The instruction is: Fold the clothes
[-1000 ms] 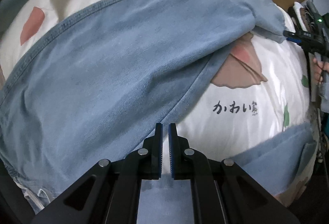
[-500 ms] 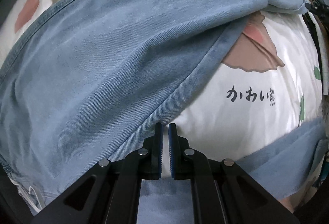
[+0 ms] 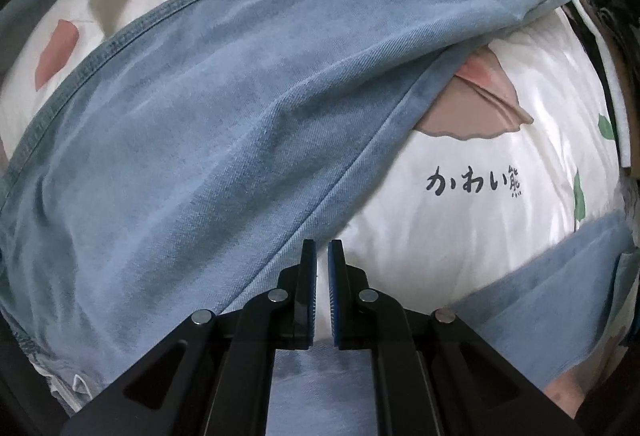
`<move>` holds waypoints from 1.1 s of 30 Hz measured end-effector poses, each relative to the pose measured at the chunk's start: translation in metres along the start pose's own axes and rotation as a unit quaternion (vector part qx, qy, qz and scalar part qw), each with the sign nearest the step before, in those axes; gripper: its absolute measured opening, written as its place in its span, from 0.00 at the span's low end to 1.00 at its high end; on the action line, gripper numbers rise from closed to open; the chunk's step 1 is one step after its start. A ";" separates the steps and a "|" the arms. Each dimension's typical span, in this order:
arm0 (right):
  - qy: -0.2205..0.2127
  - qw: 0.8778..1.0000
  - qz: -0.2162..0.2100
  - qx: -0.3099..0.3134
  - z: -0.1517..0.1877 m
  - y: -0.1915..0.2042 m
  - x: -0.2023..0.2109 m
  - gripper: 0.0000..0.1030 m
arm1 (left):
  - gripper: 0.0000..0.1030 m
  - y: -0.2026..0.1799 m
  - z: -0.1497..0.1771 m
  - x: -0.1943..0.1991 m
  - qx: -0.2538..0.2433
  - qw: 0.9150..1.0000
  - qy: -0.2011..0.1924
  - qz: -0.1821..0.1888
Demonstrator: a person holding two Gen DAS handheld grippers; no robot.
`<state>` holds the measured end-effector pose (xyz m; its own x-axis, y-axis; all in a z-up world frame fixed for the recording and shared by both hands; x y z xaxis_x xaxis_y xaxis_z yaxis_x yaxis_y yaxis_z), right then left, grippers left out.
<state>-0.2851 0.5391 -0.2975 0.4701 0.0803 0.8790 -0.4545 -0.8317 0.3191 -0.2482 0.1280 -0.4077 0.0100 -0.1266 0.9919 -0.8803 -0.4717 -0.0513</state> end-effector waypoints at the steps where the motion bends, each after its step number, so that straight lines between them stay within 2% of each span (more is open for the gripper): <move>1: -0.001 1.000 0.000 0.002 0.000 0.000 0.000 0.07 | 0.07 -0.001 0.001 0.000 -0.004 1.000 0.000 -0.002; 2: 0.000 1.000 0.001 0.003 0.000 0.000 -0.001 0.07 | 0.29 -0.003 0.002 0.000 -0.009 1.000 0.000 -0.004; 3: 0.000 1.000 0.001 0.002 0.001 -0.001 -0.001 0.07 | 0.44 -0.004 0.003 0.000 -0.013 1.000 0.000 -0.005; 4: 0.001 1.000 0.000 0.001 0.001 -0.002 -0.002 0.07 | 0.74 -0.005 0.004 0.003 -0.014 1.000 -0.007 -0.004; 5: 0.002 1.000 -0.001 -0.001 0.001 -0.003 -0.003 0.07 | 0.80 -0.005 0.005 0.005 -0.016 1.000 -0.014 -0.003; 7: 0.002 1.000 -0.001 -0.002 0.001 -0.005 -0.004 0.07 | 0.80 -0.006 0.006 0.009 -0.020 0.999 -0.023 -0.008; 9: 0.002 1.000 -0.001 -0.001 0.002 -0.006 -0.004 0.07 | 0.80 -0.004 0.007 0.008 -0.032 0.999 -0.021 -0.031; 13: 0.003 1.000 0.000 0.001 0.003 -0.008 -0.004 0.07 | 0.79 -0.006 0.011 -0.002 -0.049 0.998 0.000 -0.049; 15: 0.004 1.000 0.000 0.000 0.003 -0.008 -0.004 0.07 | 0.72 -0.009 0.012 -0.007 -0.064 0.996 0.011 -0.061; 16: 0.005 1.000 0.000 -0.001 0.003 -0.008 -0.004 0.07 | 0.65 -0.011 0.013 -0.009 -0.074 0.995 0.015 -0.070; 19: 0.007 1.000 -0.003 -0.004 0.001 -0.006 -0.003 0.07 | 0.61 -0.013 0.016 -0.021 -0.089 0.991 0.034 -0.095; 22: 0.008 1.000 -0.004 -0.002 -0.002 -0.005 -0.001 0.07 | 0.57 -0.014 0.017 -0.025 -0.095 0.990 0.035 -0.097; 24: 0.007 1.000 -0.004 -0.003 -0.006 -0.005 0.001 0.07 | 0.42 -0.015 0.017 -0.027 -0.099 0.990 0.036 -0.099; 25: 0.007 1.000 -0.003 -0.003 -0.008 -0.005 0.002 0.07 | 0.28 -0.015 0.017 -0.024 -0.101 0.989 0.035 -0.103; 26: 0.006 1.000 -0.002 -0.002 -0.009 -0.005 0.003 0.07 | 0.19 -0.015 0.017 -0.021 -0.103 0.988 0.035 -0.107; 29: 0.005 1.000 0.004 0.003 -0.013 -0.002 0.004 0.07 | 0.13 -0.017 0.019 -0.008 -0.109 0.988 0.031 -0.103; 33: 0.007 1.000 0.021 0.000 -0.014 -0.002 0.003 0.07 | 0.11 -0.024 0.025 0.007 -0.130 0.987 0.025 -0.091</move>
<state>-0.2935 0.5491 -0.2906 0.4394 0.0537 0.8967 -0.4736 -0.8344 0.2821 -0.2149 0.1166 -0.4021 0.1613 -0.0143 0.9868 -0.9583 -0.2414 0.1532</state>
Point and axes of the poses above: each gripper's, at about its wrist camera, not at the fingertips, and x roughly against the way its jaws point, y to its left, z to its underside, the point moved 4 cm from there along -x, roughly the way its jaws point, and after that the axes turned 10 degrees about -x, right-handed, at the moved point
